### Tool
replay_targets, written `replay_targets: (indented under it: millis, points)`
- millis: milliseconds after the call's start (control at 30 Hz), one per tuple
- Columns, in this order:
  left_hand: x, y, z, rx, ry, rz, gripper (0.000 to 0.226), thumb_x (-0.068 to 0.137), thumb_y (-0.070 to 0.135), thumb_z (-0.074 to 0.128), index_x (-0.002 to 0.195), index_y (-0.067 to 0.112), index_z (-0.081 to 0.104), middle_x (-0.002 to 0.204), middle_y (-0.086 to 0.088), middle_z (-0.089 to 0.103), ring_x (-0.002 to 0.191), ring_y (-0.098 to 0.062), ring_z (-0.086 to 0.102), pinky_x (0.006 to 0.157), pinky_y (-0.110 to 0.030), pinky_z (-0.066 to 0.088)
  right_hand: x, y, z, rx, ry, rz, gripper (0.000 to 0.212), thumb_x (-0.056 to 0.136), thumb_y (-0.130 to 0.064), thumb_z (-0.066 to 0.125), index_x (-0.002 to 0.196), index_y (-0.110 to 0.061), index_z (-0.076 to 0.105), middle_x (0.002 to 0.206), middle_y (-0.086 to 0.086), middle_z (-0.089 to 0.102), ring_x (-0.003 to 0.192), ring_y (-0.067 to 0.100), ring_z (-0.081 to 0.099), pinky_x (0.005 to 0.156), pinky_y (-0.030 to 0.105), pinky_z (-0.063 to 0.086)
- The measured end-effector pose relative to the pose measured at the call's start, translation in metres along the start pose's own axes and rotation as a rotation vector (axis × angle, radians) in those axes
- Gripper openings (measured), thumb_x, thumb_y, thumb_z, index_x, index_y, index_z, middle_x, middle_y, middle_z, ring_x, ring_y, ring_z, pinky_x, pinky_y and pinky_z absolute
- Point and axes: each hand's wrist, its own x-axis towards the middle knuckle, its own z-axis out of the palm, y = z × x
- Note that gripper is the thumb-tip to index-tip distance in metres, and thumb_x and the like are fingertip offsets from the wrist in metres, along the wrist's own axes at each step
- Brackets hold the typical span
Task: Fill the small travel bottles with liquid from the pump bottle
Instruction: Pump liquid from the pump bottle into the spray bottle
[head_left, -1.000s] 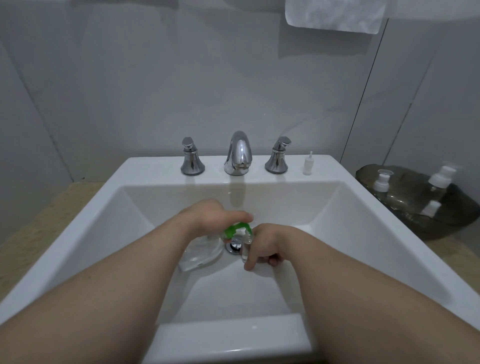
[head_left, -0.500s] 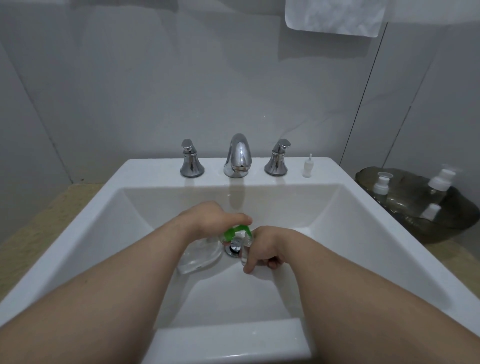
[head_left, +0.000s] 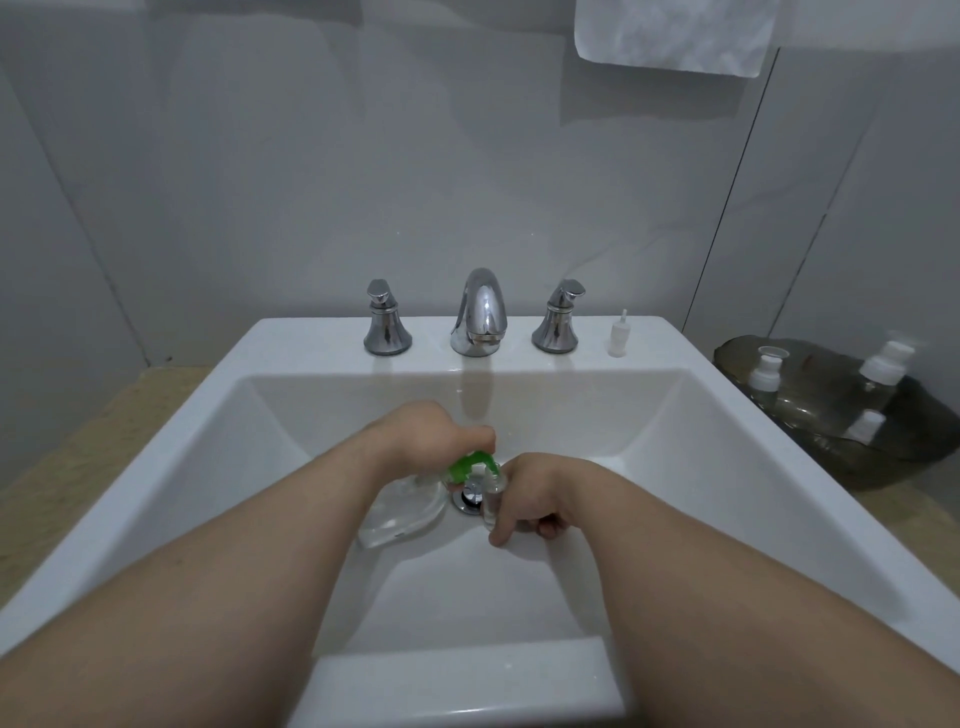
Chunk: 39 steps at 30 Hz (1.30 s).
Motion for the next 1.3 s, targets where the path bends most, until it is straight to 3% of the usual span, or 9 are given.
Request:
replay_targets:
  millis: [200,400,500,633,733,867,1067,1200,1300]
  points:
    - [-0.002,0.000,-0.001,0.015,-0.002,-0.007,0.062,0.069,0.075,0.074,0.066,0.013,0.067,0.063,-0.001,0.058,0.060,-0.022,0.053,0.062,-0.030,0.040,0.001,0.000,0.001,0.006,0.008,0.030,0.026,0.073,-0.009,0.085,0.089,-0.015,0.066,0.077,0.009,0.053,0.076,0.026,0.046,0.059,0.033,0.038]
    - [-0.002,0.001,0.000,-0.006,-0.027,0.020,0.045,0.070,0.058,0.072,0.060,0.014,0.065,0.061,-0.002,0.060,0.057,-0.021,0.048,0.060,-0.029,0.040,-0.001,0.000,-0.001,0.001,0.009,0.019,0.023,0.079,-0.005,0.081,0.082,-0.014,0.060,0.067,0.007,0.048,0.068,0.024,0.042,0.053,0.029,0.034]
    - [-0.001,-0.001,0.000,-0.002,-0.014,0.014,0.049,0.059,0.065,0.069,0.058,0.016,0.067,0.061,0.000,0.062,0.058,-0.022,0.051,0.061,-0.029,0.041,-0.001,0.001,0.001,0.009,0.009,0.019,0.026,0.079,-0.004,0.081,0.075,-0.015,0.057,0.067,0.007,0.047,0.071,0.025,0.042,0.053,0.028,0.034]
    - [0.000,-0.002,-0.001,0.017,-0.009,0.000,0.060,0.060,0.076,0.071,0.062,0.016,0.067,0.062,-0.001,0.060,0.059,-0.022,0.053,0.062,-0.030,0.042,-0.001,-0.001,0.000,-0.006,0.022,0.025,0.024,0.077,-0.006,0.082,0.084,-0.013,0.060,0.068,0.008,0.049,0.067,0.024,0.043,0.053,0.029,0.036]
    - [-0.001,0.000,0.000,0.019,-0.012,0.006,0.058,0.057,0.072,0.069,0.061,0.015,0.069,0.061,-0.001,0.064,0.058,-0.023,0.053,0.063,-0.030,0.043,0.000,-0.001,0.000,-0.016,0.022,0.024,0.024,0.079,-0.006,0.081,0.085,-0.014,0.060,0.067,0.007,0.048,0.063,0.022,0.042,0.053,0.028,0.035]
    - [-0.002,0.000,-0.001,0.005,0.017,0.011,0.047,0.063,0.063,0.069,0.056,0.017,0.065,0.055,0.001,0.060,0.056,-0.023,0.049,0.061,-0.030,0.040,-0.002,-0.001,-0.001,-0.015,0.003,0.008,0.024,0.081,-0.004,0.079,0.082,-0.016,0.058,0.066,0.006,0.047,0.063,0.022,0.041,0.053,0.029,0.034]
    - [-0.003,-0.002,-0.002,-0.003,0.005,0.010,0.062,0.067,0.075,0.076,0.059,0.015,0.062,0.055,-0.001,0.056,0.056,-0.022,0.051,0.062,-0.031,0.040,-0.003,-0.002,0.000,-0.030,0.016,0.007,0.023,0.079,-0.007,0.082,0.088,-0.015,0.063,0.076,0.008,0.052,0.077,0.026,0.047,0.058,0.032,0.038]
    - [-0.005,-0.004,-0.007,-0.033,0.004,0.015,0.069,0.066,0.081,0.075,0.064,0.012,0.070,0.054,-0.001,0.059,0.054,-0.020,0.051,0.062,-0.030,0.041,-0.006,-0.002,-0.001,-0.046,0.011,-0.007,0.022,0.081,-0.007,0.080,0.082,-0.015,0.060,0.071,0.008,0.050,0.072,0.026,0.046,0.056,0.031,0.037]
    - [-0.006,-0.005,-0.009,-0.096,0.004,0.029,0.062,0.073,0.075,0.075,0.061,0.014,0.073,0.053,0.003,0.064,0.048,-0.015,0.048,0.060,-0.029,0.040,-0.006,-0.001,-0.002,-0.043,0.011,-0.005,0.026,0.080,-0.006,0.081,0.076,-0.017,0.057,0.069,0.008,0.050,0.069,0.025,0.045,0.054,0.030,0.037]
